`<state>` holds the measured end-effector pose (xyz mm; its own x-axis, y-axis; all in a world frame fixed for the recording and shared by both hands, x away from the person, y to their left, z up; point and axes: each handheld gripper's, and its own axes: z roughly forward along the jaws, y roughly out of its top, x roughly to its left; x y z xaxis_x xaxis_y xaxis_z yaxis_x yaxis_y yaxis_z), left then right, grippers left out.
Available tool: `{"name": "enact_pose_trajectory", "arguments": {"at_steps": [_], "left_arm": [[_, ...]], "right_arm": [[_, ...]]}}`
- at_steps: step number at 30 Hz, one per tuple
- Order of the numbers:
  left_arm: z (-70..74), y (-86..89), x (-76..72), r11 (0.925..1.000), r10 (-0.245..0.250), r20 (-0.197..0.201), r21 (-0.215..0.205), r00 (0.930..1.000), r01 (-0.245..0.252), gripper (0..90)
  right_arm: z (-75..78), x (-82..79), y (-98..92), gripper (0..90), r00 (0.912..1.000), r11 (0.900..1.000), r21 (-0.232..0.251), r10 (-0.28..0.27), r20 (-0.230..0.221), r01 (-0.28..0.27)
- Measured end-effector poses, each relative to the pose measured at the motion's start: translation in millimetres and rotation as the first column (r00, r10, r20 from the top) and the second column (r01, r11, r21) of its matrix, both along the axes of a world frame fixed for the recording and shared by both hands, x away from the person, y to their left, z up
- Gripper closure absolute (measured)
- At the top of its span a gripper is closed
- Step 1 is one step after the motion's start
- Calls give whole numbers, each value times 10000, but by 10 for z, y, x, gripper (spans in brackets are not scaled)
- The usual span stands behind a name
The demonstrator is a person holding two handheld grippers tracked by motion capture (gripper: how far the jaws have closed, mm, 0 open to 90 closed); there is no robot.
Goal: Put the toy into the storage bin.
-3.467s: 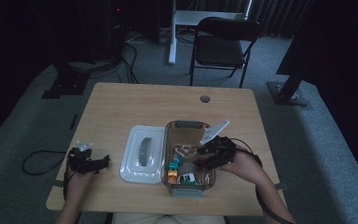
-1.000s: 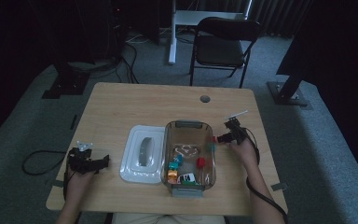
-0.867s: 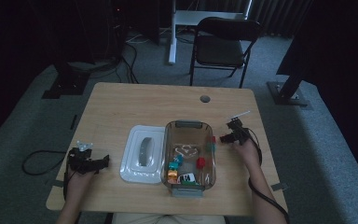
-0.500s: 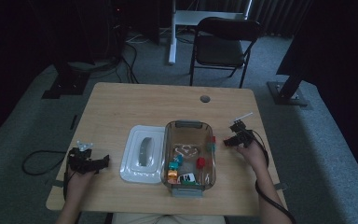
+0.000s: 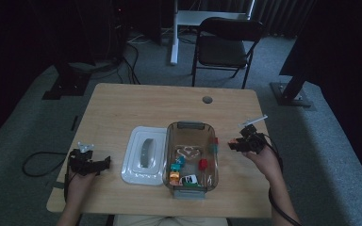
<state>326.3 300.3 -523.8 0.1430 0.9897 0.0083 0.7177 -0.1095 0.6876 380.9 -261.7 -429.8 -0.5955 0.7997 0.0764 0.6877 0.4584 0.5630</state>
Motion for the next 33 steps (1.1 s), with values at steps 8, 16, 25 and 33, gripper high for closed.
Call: {"name": "enact_pose_trajectory", "arguments": {"at_steps": [8,16,25,33], "left_arm": [[0,-1,0,10000,5,4,-1,10000,-5,20],[1,0,0,10000,1,-16,0,10000,-1,20],[1,0,0,10000,-2,-14,4,10000,2,20],[0,0,0,10000,3,1,0,10000,-3,20]], "right_arm": [[389,-271,175,586,9889,9928,169,1167,921,-1187],[636,-426,408,586,9642,9746,0,2217,1458,-2241],[759,-585,763,586,9135,9260,-326,3766,1539,-3762],[717,-650,1089,586,8612,8696,-733,4938,1202,-4883]]}}
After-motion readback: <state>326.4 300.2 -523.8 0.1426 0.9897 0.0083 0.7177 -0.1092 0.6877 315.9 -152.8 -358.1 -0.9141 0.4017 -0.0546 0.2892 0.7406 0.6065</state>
